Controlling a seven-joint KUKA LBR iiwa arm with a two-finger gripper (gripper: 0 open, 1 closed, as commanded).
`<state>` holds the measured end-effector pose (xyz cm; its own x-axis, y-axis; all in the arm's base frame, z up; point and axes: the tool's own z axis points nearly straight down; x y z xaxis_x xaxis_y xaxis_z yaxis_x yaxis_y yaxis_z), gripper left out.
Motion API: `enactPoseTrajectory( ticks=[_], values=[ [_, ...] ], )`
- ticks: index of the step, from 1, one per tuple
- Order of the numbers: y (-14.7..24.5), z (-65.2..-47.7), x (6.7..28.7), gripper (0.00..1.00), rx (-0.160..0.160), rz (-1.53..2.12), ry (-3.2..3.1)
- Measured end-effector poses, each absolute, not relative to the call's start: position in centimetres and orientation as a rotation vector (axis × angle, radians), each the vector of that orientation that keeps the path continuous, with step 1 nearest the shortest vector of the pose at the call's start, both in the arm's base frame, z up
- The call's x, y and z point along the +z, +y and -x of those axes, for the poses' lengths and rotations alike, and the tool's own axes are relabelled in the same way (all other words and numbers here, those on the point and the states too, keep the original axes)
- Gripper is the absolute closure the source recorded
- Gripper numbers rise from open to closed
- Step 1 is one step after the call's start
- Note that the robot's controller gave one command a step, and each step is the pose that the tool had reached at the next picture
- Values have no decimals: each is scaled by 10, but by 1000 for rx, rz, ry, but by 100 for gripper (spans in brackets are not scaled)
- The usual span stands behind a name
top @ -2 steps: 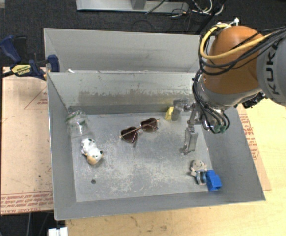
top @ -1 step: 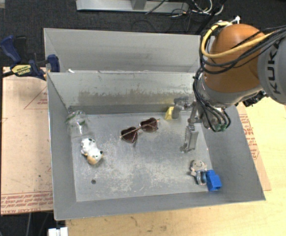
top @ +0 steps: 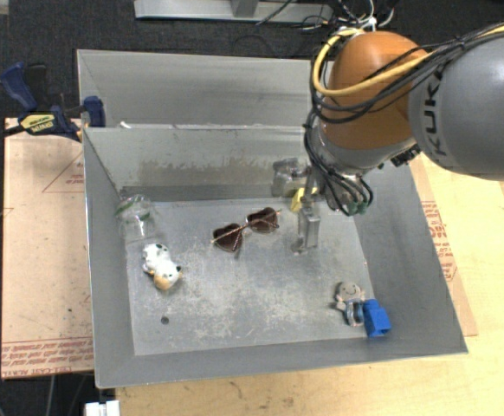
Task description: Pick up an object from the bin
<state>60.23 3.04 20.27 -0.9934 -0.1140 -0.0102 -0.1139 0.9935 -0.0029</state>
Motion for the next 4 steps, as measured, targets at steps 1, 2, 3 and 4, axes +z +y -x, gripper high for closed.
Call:
enactPoseTrajectory(
  ticks=[1,2,3,4],
  values=[
    [67,-625,168,0,3,178,3133],
    [44,-639,145,0,2,382,3113],
    [46,-648,69,0,2,519,3096],
    [45,-653,71,100,3,569,3084]
  ],
)
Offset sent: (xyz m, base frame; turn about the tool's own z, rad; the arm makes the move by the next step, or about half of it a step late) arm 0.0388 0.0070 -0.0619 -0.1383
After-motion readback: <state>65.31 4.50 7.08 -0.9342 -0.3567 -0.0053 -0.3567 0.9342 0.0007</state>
